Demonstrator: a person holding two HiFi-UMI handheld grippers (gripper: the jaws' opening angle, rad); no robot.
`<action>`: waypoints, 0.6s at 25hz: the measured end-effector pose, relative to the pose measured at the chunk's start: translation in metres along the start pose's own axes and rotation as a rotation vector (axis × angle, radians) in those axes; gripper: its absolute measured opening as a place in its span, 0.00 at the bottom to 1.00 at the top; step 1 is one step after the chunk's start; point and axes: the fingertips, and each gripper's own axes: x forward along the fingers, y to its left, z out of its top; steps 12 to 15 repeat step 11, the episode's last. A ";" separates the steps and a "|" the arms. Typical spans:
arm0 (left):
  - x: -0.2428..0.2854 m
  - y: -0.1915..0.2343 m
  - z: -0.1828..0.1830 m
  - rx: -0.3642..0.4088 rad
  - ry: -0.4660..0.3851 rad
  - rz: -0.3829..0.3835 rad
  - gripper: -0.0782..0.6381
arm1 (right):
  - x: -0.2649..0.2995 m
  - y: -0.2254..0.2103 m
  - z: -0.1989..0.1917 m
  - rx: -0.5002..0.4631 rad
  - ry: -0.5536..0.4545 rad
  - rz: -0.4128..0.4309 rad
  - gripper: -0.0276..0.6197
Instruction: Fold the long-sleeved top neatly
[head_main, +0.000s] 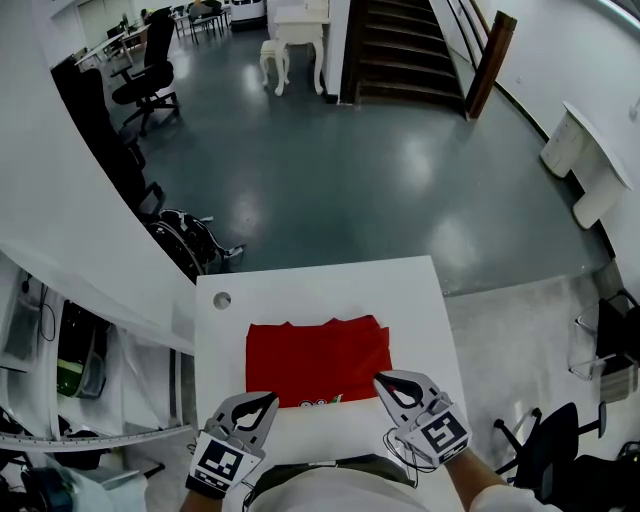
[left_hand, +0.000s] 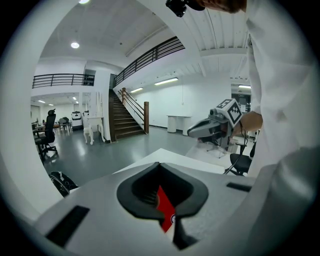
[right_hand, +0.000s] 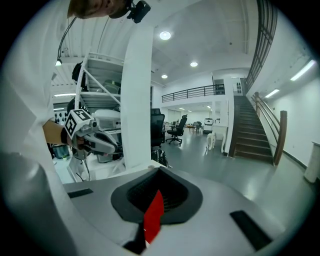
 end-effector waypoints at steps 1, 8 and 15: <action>0.000 0.000 0.000 0.000 0.001 0.000 0.12 | 0.000 0.000 0.000 -0.005 -0.003 0.002 0.06; 0.000 0.000 -0.004 -0.005 0.009 -0.002 0.12 | 0.003 0.001 0.001 -0.018 -0.009 0.010 0.06; 0.000 0.001 -0.004 -0.004 0.011 -0.001 0.12 | 0.004 0.000 0.002 -0.037 -0.023 0.014 0.06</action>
